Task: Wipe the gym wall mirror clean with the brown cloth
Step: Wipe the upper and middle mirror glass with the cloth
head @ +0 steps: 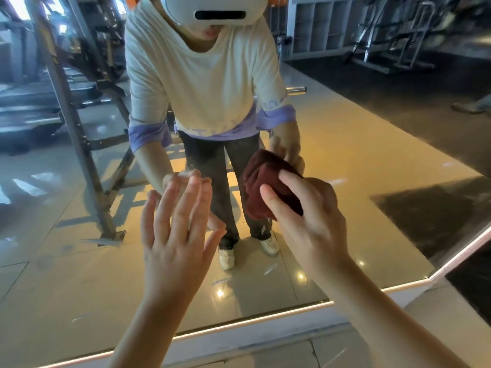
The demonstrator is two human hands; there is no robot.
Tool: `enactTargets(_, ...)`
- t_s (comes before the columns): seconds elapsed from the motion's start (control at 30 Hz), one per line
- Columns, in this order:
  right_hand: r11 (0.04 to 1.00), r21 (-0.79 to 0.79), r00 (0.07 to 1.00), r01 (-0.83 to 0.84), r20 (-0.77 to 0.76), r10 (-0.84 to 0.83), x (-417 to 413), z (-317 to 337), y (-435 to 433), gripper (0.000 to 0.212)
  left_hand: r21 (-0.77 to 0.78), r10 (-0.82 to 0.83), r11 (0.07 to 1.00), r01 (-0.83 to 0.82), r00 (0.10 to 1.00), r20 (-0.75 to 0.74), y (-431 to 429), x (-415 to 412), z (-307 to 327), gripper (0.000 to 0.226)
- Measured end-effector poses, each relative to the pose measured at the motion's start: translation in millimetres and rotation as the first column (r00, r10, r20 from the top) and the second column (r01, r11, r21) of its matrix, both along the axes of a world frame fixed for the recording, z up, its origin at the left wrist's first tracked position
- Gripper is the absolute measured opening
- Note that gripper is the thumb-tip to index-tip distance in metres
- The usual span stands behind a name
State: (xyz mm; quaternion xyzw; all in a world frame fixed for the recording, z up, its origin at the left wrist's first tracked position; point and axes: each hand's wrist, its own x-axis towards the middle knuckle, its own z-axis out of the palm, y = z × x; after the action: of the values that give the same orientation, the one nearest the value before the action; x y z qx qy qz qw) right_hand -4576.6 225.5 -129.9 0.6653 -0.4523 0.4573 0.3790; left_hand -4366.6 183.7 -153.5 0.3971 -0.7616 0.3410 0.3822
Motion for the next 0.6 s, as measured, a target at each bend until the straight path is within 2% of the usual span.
enactTargets(0.07,0.999,-0.022,0.999,0.032,-0.037,-0.033,-14,7,5,0.033,-0.001,-0.007,1.000,0.007,1.000,0.004,0,2,1,0.076)
enactTargets(0.2,0.991,-0.116,0.974,0.059,0.224,-0.032,-2,16,-3,0.028,0.004,-0.013,1.000,0.013,1.000,-0.006,0,1,1,0.078)
enactTargets(0.23,0.996,-0.085,0.977,0.034,0.215,-0.015,8,9,-3,0.029,0.001,-0.013,1.000,0.013,1.000,-0.006,0,2,2,0.078)
enactTargets(0.33,0.996,0.083,0.996,-0.010,-0.085,0.017,13,-14,5,0.026,-0.001,-0.032,1.000,0.032,1.000,0.000,1,4,2,0.078)
enactTargets(0.37,0.996,0.092,0.992,-0.004,-0.123,0.015,5,-12,9,0.024,0.001,-0.036,0.999,0.036,0.999,0.002,1,5,3,0.078)
enactTargets(0.43,0.999,0.023,0.997,0.043,-0.068,-0.041,-7,1,9,0.025,0.009,-0.041,0.999,0.041,0.999,0.002,1,6,4,0.078)
enactTargets(0.53,0.995,-0.073,0.986,0.074,0.158,-0.062,-2,15,1,0.029,0.013,-0.045,0.999,0.045,0.999,0.001,1,6,5,0.078)
enactTargets(0.57,0.997,-0.057,0.986,0.060,0.157,-0.050,7,10,-1,0.028,0.009,-0.042,0.999,0.042,0.999,0.001,1,5,5,0.078)
enactTargets(0.6,0.999,-0.016,0.995,0.045,0.093,-0.043,13,2,0,0.026,0.004,-0.039,0.999,0.039,0.999,0.000,1,5,5,0.078)
